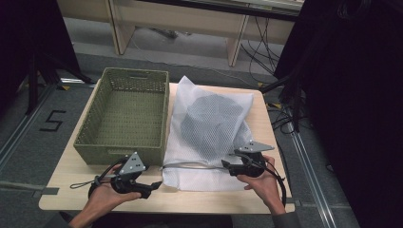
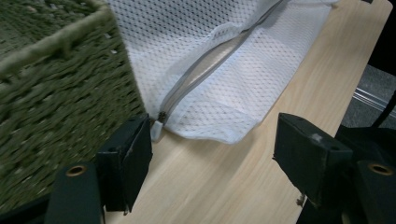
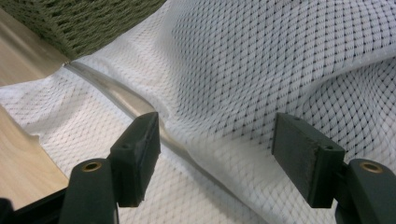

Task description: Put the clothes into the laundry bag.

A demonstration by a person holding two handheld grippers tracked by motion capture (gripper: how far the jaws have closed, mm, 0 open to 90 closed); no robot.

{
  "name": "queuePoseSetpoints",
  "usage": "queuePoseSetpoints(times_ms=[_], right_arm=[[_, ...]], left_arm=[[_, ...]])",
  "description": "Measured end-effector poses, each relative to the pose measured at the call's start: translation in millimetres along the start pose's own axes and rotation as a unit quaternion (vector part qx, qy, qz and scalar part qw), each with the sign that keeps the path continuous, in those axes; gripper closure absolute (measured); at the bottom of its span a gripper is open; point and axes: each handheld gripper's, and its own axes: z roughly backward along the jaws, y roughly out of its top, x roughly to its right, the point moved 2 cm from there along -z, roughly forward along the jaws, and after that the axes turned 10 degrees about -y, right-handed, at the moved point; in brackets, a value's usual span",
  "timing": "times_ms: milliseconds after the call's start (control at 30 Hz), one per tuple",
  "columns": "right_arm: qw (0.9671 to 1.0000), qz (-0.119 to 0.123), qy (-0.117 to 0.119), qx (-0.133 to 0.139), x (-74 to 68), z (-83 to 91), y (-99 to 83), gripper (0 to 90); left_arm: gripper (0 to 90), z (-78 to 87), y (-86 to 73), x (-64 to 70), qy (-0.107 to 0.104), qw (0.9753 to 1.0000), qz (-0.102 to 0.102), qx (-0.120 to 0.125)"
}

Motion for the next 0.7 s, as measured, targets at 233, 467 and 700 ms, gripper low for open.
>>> queuePoseSetpoints(times_ms=[233, 467, 700], right_arm=[[0.9999, -0.011, 0.001, -0.007, -5.6, 5.5, -8.6, 32.5], [0.9998, -0.015, 0.006, -0.011, -13.6, 12.9, -20.5, 32.1], [0.9996, -0.004, 0.001, -0.029, -24.1, 19.9, -35.8, 31.5]], left_arm=[[25.8, 10.1, -7.1, -6.5, 0.017, 0.9996, 0.018, 0.015], [24.6, 22.7, -16.7, -11.0, 0.032, 0.9991, 0.021, 0.018], [18.8, 22.0, -23.6, -12.9, 0.032, 0.9991, 0.018, 0.024]])
